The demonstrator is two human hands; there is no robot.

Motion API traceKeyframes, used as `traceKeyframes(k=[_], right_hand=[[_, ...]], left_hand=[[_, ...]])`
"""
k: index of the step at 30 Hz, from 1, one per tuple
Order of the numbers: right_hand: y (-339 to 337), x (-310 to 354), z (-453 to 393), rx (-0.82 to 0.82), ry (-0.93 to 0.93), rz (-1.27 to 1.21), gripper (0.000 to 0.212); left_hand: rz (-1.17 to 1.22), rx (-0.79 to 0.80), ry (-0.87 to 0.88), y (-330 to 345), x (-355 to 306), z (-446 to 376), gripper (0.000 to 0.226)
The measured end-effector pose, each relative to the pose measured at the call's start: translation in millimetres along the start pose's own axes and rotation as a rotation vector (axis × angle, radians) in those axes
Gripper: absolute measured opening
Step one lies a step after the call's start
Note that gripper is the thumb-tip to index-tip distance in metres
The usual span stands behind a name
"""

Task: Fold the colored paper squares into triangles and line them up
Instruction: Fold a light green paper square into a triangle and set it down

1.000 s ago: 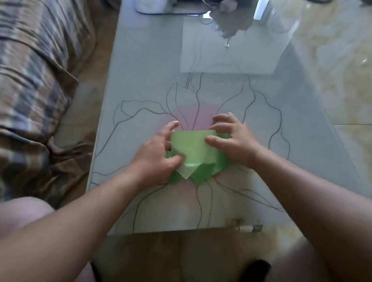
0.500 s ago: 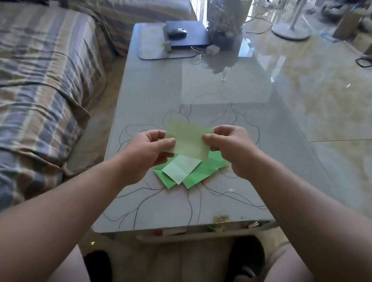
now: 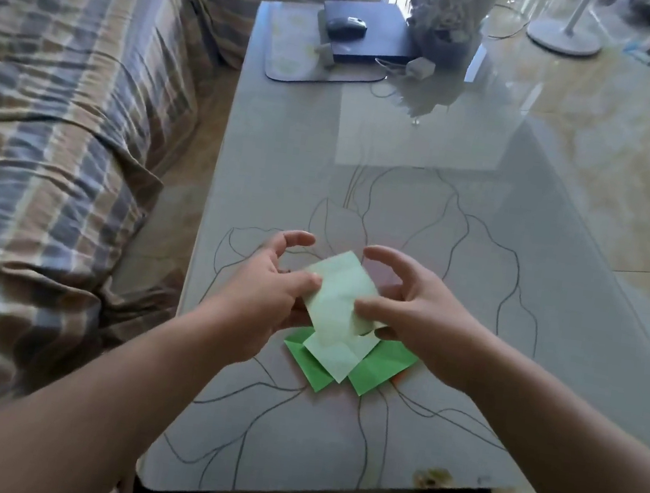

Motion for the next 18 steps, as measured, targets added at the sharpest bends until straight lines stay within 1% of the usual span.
traceKeyframes(k=[2, 5, 9, 12, 14, 16, 17, 18], right_hand=[[-1, 0, -4, -0.035, 0.009, -0.049, 0.063], [-8, -1, -3, -0.093, 0.006, -0.120, 0.060], [-17, 0, -3, -0.132, -0.005, -0.178, 0.054], [-21, 7, 1, -0.117, -0.050, -0.192, 0.039], [-23, 8, 4, -0.106, -0.090, -0.137, 0.026], [-26, 8, 6, -0.093, -0.122, -0.015, 0.017], [-28, 8, 7, -0.083, -0.140, 0.098, 0.018], [-29, 9, 8, -0.069, -0.169, 0.278, 0.031]], left_hand=[[-0.052, 0.018, 0.021, 1, -6, -2, 0.031], [-0.031, 0.072, 0.010, 7, -10, -3, 0.017], [0.035, 0.079, -0.036, 12, 0, 0, 0.015], [0.106, 0.036, -0.045, 14, 5, 1, 0.016], [0.125, 0.010, -0.048, 13, 6, 1, 0.017], [0.144, -0.008, -0.049, 11, 5, 2, 0.018], [0.149, -0.018, -0.046, 10, 4, 3, 0.018], [0.153, -0.028, -0.043, 9, 3, 3, 0.018]])
Point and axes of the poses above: each hand's wrist, its own z-axis away from the middle knuckle, its own y-axis out of the palm, x = y × z, the point moved 5 cm from there along -z, towards the middle knuckle, and after that the axes turned 4 degrees about -x, right-handed, at the moved point
